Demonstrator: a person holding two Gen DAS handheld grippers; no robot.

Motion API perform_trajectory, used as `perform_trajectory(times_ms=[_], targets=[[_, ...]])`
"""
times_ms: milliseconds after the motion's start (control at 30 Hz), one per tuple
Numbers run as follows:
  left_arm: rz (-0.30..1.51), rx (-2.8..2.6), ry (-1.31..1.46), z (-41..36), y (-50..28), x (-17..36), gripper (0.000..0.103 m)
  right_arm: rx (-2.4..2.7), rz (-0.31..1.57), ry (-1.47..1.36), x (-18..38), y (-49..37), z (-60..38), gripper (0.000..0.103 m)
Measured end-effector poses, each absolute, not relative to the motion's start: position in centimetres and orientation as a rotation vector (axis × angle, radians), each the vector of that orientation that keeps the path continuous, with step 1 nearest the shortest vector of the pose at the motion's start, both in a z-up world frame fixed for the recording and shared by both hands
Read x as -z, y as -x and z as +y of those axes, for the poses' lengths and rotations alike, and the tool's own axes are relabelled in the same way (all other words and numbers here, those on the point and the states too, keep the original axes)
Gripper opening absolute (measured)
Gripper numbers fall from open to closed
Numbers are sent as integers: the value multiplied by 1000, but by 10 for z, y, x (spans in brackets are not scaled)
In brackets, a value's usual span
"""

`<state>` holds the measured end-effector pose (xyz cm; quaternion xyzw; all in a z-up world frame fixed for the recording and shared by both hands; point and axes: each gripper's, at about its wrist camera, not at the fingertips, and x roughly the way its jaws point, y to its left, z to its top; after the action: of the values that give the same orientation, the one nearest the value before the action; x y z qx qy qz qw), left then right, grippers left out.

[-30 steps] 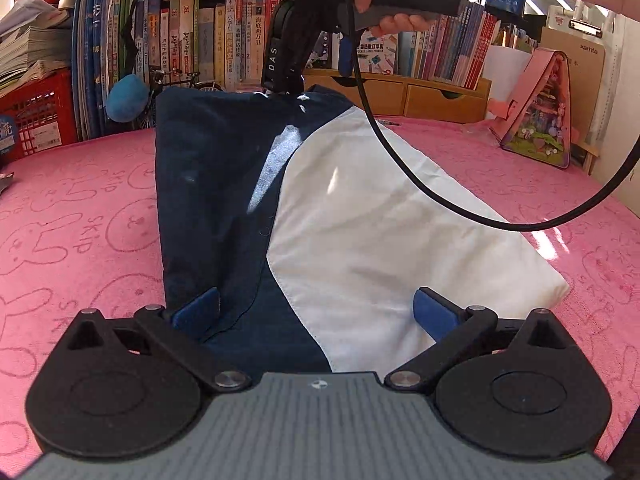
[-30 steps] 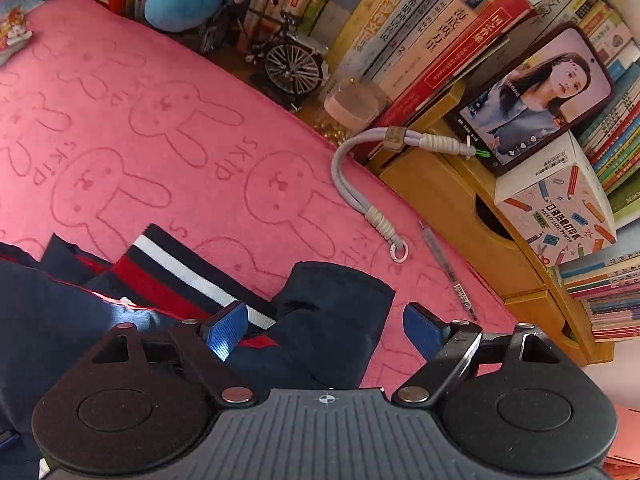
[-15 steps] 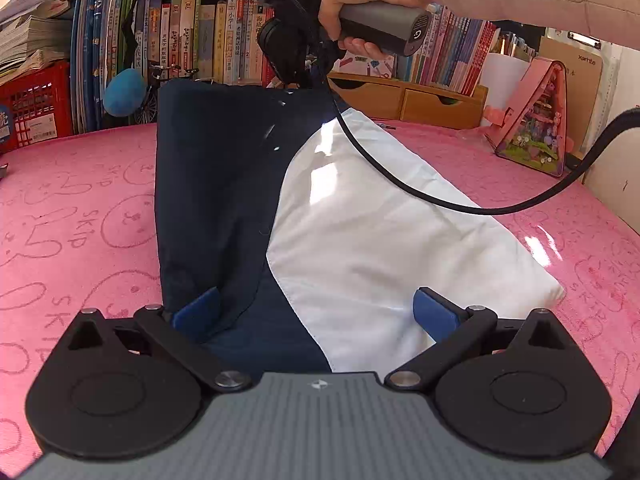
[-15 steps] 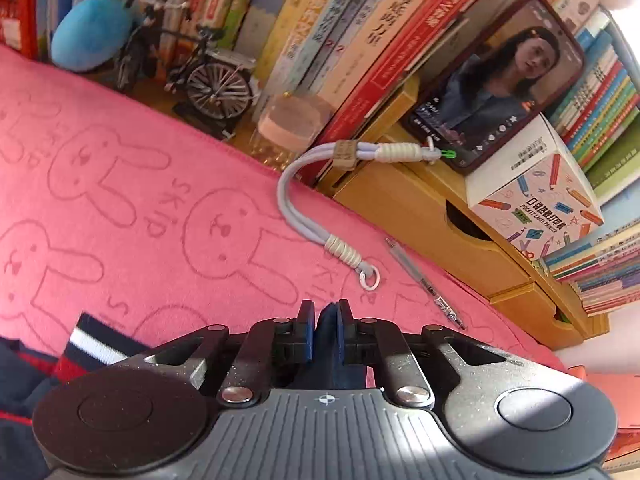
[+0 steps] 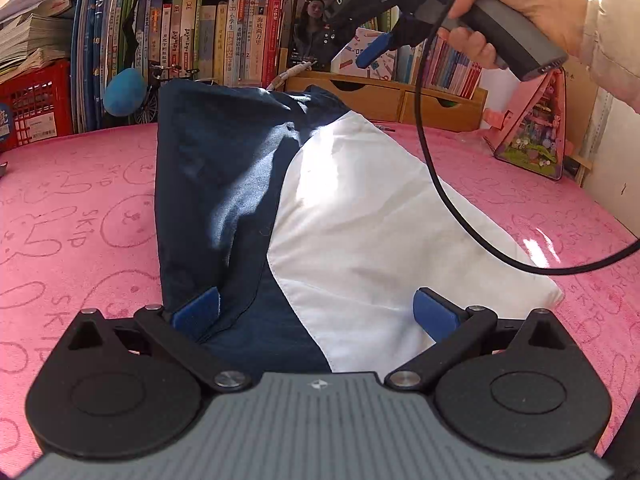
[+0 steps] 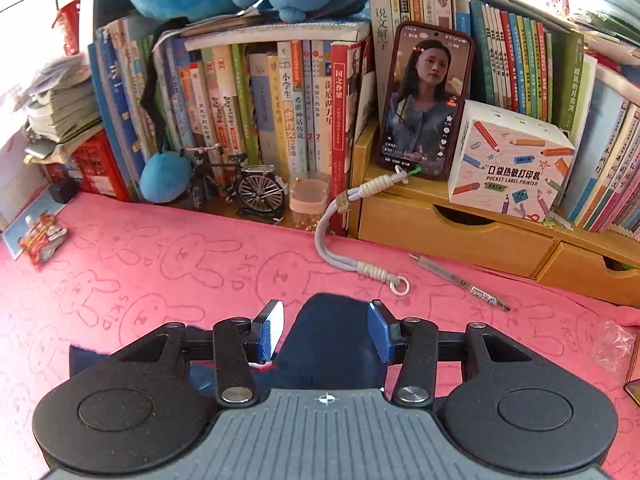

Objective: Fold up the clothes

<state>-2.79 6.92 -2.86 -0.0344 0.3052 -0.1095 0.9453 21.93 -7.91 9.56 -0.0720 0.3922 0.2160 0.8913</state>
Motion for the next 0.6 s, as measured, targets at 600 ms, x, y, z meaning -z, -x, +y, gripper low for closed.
perform_trajectory(times_ms=[600], targets=[[644,167,-31,69,52,21,103,-636,864,-110,0,-33,-215,71]])
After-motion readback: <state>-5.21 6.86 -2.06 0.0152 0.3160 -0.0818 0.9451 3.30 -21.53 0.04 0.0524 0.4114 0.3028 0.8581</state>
